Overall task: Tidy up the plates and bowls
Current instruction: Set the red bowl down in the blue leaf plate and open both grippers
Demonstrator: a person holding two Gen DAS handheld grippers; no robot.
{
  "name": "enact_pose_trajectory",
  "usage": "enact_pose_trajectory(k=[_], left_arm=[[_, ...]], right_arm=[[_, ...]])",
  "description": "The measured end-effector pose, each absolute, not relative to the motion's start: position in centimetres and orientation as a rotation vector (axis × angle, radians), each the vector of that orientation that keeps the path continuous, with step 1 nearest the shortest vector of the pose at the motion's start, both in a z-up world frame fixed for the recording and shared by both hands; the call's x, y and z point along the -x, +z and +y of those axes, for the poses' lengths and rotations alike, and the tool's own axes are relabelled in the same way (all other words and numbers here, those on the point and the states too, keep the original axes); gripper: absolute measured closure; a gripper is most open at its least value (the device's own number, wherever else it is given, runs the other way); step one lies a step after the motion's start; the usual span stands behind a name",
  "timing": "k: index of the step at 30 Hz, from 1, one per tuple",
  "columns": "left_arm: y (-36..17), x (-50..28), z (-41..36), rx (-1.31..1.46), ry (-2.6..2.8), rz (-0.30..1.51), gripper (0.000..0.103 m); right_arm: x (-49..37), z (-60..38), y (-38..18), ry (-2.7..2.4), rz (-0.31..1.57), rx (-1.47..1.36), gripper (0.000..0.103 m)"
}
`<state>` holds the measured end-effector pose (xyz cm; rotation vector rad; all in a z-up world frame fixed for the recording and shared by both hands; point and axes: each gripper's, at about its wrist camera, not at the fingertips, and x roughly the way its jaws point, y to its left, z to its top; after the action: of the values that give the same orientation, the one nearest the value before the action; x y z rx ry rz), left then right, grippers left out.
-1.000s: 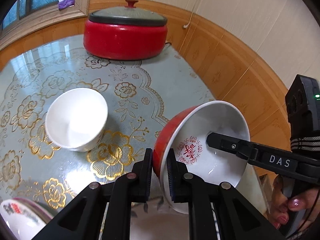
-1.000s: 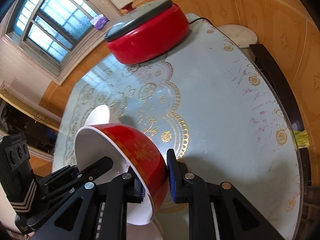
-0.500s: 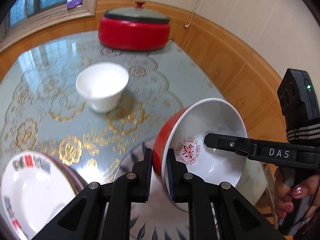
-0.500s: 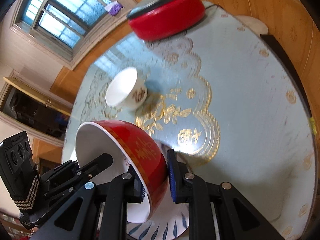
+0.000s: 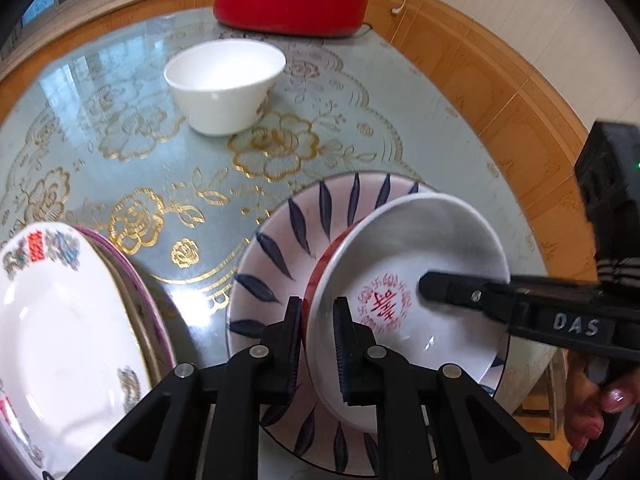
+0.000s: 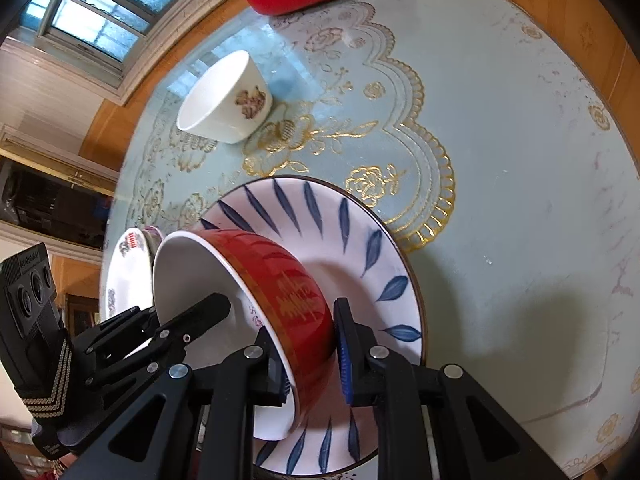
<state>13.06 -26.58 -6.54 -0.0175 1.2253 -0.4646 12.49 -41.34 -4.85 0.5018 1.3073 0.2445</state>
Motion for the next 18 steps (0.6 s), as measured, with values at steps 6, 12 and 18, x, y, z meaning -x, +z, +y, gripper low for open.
enact_pose_trajectory(k=[6, 12, 18], left_arm=[[-6.96, -12.8, -26.66, 0.021, -0.47, 1.242, 0.089], [-6.87, -12.59, -26.67, 0.024, -0.475, 1.235, 0.089], [-6.4, -12.37, -26.84, 0.013, -0.479, 1.213, 0.084]], right_arm=[[-12.56, -41.23, -4.66, 0.22, 1.309, -0.452, 0.083], [-12.42, -41.1, -4.73, 0.2, 1.312, -0.428, 0.082], [-12.28, -41.47, -4.21, 0.201, 1.313, -0.424, 0.078]])
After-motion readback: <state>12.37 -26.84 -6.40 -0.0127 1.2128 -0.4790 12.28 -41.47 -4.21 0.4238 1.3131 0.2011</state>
